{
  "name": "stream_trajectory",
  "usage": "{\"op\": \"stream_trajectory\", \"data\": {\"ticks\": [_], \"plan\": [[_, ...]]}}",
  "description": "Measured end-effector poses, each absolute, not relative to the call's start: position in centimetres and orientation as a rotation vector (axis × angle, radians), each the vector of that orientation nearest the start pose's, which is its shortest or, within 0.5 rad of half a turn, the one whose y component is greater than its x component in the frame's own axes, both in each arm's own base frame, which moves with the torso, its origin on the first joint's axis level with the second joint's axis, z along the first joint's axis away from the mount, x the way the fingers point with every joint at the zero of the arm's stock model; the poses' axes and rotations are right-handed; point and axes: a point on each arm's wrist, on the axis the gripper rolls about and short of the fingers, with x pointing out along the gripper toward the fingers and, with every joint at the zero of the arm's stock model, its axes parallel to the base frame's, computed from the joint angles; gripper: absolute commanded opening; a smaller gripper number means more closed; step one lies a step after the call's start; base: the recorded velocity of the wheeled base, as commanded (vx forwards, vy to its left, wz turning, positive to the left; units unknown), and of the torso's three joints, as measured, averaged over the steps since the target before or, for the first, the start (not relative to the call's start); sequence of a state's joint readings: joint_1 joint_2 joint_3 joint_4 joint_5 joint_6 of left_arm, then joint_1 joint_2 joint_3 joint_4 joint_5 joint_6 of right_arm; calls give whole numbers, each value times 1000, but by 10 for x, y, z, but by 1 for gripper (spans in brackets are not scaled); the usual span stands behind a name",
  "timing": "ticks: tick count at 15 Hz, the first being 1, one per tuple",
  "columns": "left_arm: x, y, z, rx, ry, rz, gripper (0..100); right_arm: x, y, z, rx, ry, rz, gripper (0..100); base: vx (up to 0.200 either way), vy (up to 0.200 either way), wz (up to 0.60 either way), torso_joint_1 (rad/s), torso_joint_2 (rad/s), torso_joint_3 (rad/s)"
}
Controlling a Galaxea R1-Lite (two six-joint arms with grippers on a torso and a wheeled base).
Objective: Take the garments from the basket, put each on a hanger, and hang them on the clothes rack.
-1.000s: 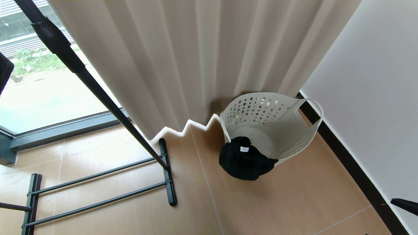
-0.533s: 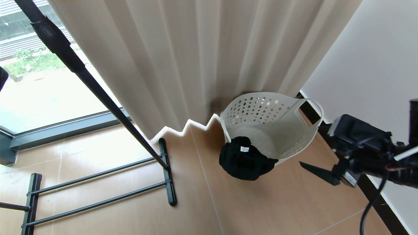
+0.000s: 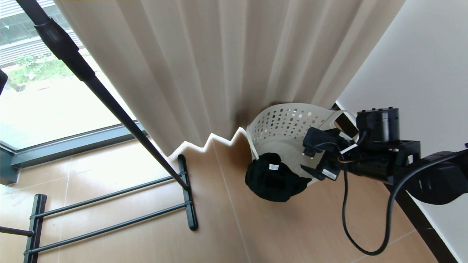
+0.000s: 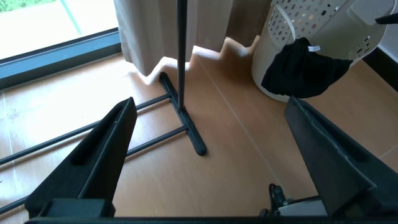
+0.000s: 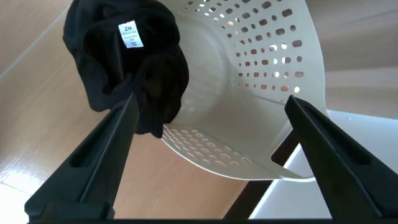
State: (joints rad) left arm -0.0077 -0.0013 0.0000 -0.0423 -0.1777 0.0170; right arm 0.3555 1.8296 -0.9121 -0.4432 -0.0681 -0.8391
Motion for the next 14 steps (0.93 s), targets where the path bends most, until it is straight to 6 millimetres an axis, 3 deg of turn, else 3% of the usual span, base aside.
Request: {"op": "stream_trajectory", "data": {"ticks": [7,14], "plan": [[-23,-4,80,21,-46,-185,100,376,138,109,-845,365,427,100,0,0,0,0,0,0],[-23,-4,80,21,-46,-185,100,406,148,80,-791,404,396,100,0,0,0,0,0,0]]}}
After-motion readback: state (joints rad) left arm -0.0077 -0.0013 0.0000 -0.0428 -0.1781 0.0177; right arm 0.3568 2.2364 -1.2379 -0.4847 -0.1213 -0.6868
